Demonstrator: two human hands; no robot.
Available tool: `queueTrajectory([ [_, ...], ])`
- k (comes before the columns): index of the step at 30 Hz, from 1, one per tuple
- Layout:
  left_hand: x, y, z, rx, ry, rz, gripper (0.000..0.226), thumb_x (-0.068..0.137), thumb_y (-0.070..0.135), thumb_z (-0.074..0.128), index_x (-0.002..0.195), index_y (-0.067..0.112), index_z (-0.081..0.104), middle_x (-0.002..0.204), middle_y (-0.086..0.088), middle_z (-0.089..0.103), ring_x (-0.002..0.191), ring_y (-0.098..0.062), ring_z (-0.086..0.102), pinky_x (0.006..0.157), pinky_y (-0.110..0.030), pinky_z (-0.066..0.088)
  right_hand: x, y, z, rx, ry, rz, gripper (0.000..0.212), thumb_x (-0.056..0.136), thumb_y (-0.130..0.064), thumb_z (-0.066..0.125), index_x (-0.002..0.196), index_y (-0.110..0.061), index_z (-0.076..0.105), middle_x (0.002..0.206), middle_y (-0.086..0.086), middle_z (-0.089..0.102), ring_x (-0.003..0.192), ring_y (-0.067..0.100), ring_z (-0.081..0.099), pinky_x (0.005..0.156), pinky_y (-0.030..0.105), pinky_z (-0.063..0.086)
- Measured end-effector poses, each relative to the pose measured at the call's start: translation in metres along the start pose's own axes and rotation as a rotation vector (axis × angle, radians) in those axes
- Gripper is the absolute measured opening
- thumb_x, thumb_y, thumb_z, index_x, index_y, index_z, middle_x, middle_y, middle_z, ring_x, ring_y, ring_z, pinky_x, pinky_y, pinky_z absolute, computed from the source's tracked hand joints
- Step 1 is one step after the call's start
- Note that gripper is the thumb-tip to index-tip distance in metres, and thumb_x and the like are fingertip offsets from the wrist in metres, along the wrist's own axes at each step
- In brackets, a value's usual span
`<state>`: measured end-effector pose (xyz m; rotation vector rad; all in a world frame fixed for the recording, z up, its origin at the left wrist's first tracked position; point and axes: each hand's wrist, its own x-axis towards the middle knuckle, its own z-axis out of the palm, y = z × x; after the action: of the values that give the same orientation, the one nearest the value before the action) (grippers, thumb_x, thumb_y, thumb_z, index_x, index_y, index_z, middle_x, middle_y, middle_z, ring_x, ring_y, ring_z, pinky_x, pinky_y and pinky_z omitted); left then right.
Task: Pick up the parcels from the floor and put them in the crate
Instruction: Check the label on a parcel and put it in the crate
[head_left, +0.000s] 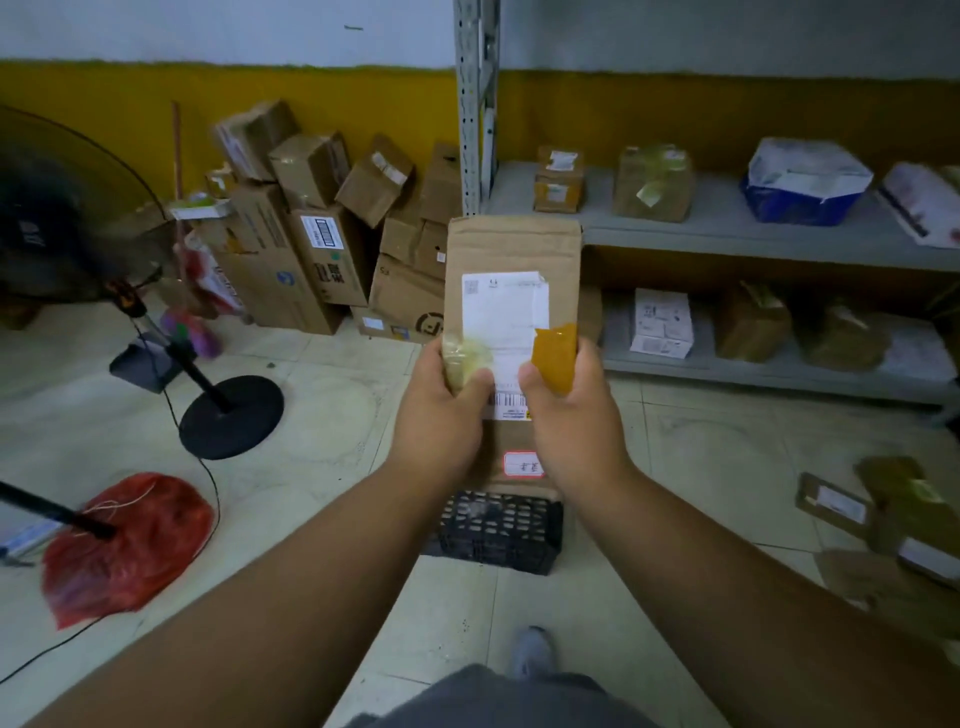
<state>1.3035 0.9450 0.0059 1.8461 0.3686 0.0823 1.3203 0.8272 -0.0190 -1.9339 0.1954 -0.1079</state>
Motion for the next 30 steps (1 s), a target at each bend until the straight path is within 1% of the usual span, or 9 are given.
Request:
queueTrajectory([
  [5, 0.059, 0.005, -0.003, 0.027, 0.037, -0.025, 0.028, 0.098, 0.026, 0.052, 0.119, 0.044, 0.047, 0.097, 0.027, 0.060, 0.089, 0.009, 0.058, 0.068, -0.016, 0.045, 0.062, -0.004, 0.025, 0.006, -0.036, 0.041, 0.047, 0.092, -0.053, 0.055, 0.135, -0.038, 0.043, 0.122, -0.006, 0.063, 0.103, 0.018, 0.065, 0.088, 0.044, 0.057],
  [9, 0.109, -0.004, -0.012, 0.059, 0.010, -0.021, 0.027, 0.098, 0.027, 0.050, 0.122, 0.037, 0.051, 0.106, 0.019, 0.065, 0.096, -0.001, 0.062, 0.080, -0.028, 0.050, 0.097, -0.006, 0.055, -0.006, -0.041, 0.053, 0.045, 0.095, -0.045, 0.057, 0.136, -0.030, 0.046, 0.122, -0.003, 0.064, 0.101, 0.018, 0.065, 0.076, 0.031, 0.052],
  [13, 0.156, -0.023, -0.024, 0.100, -0.072, -0.042, 0.028, 0.098, 0.027, 0.050, 0.125, 0.033, 0.055, 0.112, 0.011, 0.068, 0.099, -0.010, 0.064, 0.091, -0.035, 0.051, 0.125, -0.003, 0.089, -0.068, -0.015, 0.105, 0.040, 0.096, -0.046, 0.055, 0.131, -0.029, 0.048, 0.116, -0.002, 0.065, 0.096, 0.020, 0.065, 0.078, 0.033, 0.051],
  [16, 0.191, -0.045, -0.033, 0.144, -0.118, -0.041, 0.030, 0.099, 0.026, 0.048, 0.128, 0.031, 0.053, 0.107, 0.015, 0.066, 0.094, -0.006, 0.062, 0.082, -0.029, 0.050, 0.139, 0.007, 0.121, -0.131, 0.046, 0.133, 0.037, 0.093, -0.048, 0.055, 0.125, -0.028, 0.055, 0.110, -0.002, 0.065, 0.095, 0.018, 0.066, 0.078, 0.034, 0.055],
  [18, 0.215, -0.064, -0.036, 0.208, -0.140, -0.011, 0.028, 0.100, 0.024, 0.047, 0.127, 0.029, 0.053, 0.102, 0.016, 0.061, 0.084, 0.001, 0.056, 0.069, -0.022, 0.042, 0.150, 0.016, 0.148, -0.183, 0.101, 0.142, 0.034, 0.092, -0.048, 0.055, 0.119, -0.026, 0.059, 0.107, -0.001, 0.065, 0.094, 0.018, 0.066, 0.072, 0.030, 0.055],
  [20, 0.239, -0.087, -0.037, 0.248, -0.140, -0.003, 0.027, 0.100, 0.023, 0.046, 0.125, 0.026, 0.054, 0.109, 0.012, 0.060, 0.087, -0.006, 0.057, 0.072, -0.025, 0.044, 0.162, 0.030, 0.177, -0.229, 0.152, 0.166, 0.033, 0.093, -0.046, 0.056, 0.116, -0.023, 0.061, 0.106, 0.001, 0.064, 0.094, 0.019, 0.065, 0.073, 0.030, 0.055],
  [23, 0.279, -0.131, -0.034, 0.347, -0.131, -0.030, 0.032, 0.097, 0.028, 0.048, 0.127, 0.023, 0.055, 0.122, 0.002, 0.055, 0.096, -0.016, 0.059, 0.086, -0.032, 0.049, 0.181, 0.058, 0.218, -0.245, 0.148, 0.240, 0.034, 0.096, -0.042, 0.059, 0.121, -0.019, 0.061, 0.113, 0.003, 0.062, 0.101, 0.019, 0.063, 0.087, 0.032, 0.053],
  [26, 0.306, -0.177, -0.025, 0.430, -0.185, -0.076, 0.029, 0.095, 0.030, 0.050, 0.121, 0.021, 0.060, 0.113, 0.001, 0.063, 0.093, -0.016, 0.063, 0.071, -0.025, 0.051, 0.197, 0.100, 0.249, -0.251, 0.112, 0.310, 0.036, 0.095, -0.044, 0.059, 0.121, -0.019, 0.060, 0.115, 0.003, 0.063, 0.103, 0.020, 0.065, 0.090, 0.041, 0.057],
  [30, 0.331, -0.248, 0.000, 0.463, -0.170, -0.161, 0.026, 0.093, 0.029, 0.055, 0.116, 0.020, 0.061, 0.106, 0.004, 0.066, 0.093, -0.014, 0.062, 0.075, -0.026, 0.052, 0.215, 0.170, 0.281, -0.253, 0.074, 0.356, 0.042, 0.092, -0.047, 0.062, 0.126, -0.023, 0.056, 0.118, -0.001, 0.064, 0.105, 0.019, 0.066, 0.089, 0.042, 0.059],
])
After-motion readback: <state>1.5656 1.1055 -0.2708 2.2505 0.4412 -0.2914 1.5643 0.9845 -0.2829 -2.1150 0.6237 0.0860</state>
